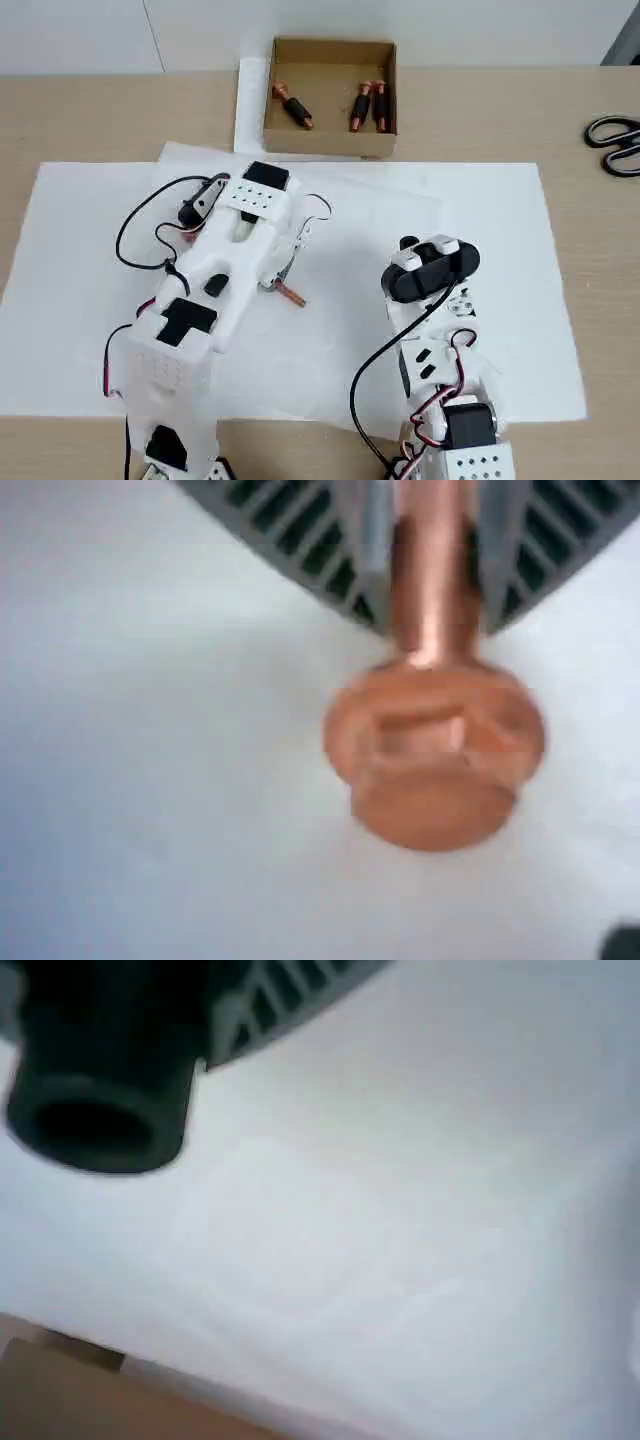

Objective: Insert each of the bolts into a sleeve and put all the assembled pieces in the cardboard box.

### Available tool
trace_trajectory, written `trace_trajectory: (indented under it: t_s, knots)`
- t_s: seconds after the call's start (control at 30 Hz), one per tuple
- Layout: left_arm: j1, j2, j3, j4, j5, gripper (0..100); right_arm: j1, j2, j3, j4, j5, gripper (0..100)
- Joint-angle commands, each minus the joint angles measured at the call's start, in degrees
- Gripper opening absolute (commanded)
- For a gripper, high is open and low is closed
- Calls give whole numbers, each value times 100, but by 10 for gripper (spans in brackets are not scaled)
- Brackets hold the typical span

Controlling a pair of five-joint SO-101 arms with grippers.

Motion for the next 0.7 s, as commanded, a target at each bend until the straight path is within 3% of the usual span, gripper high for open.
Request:
trace_trajectory:
  t_s: [0.0, 0.17, 0.4, 0.53, 0.67]
  knots:
    - [246, -114, -374, 0, 35, 7, 31, -84, -88, -145, 70, 4]
    - [721, -123, -1235, 0, 44, 7, 31, -84, -229, -145, 70, 4]
    - [782, -229, -3653, 352, -9, 7, 13, -84, -396, -145, 79, 4]
    - [782, -501, -4716, 765, -598, 7, -4, -92, -440, -189, 53, 4]
    - [818, -1037, -4725, 809, -1011, 7, -13, -92, -730, -154, 35, 4]
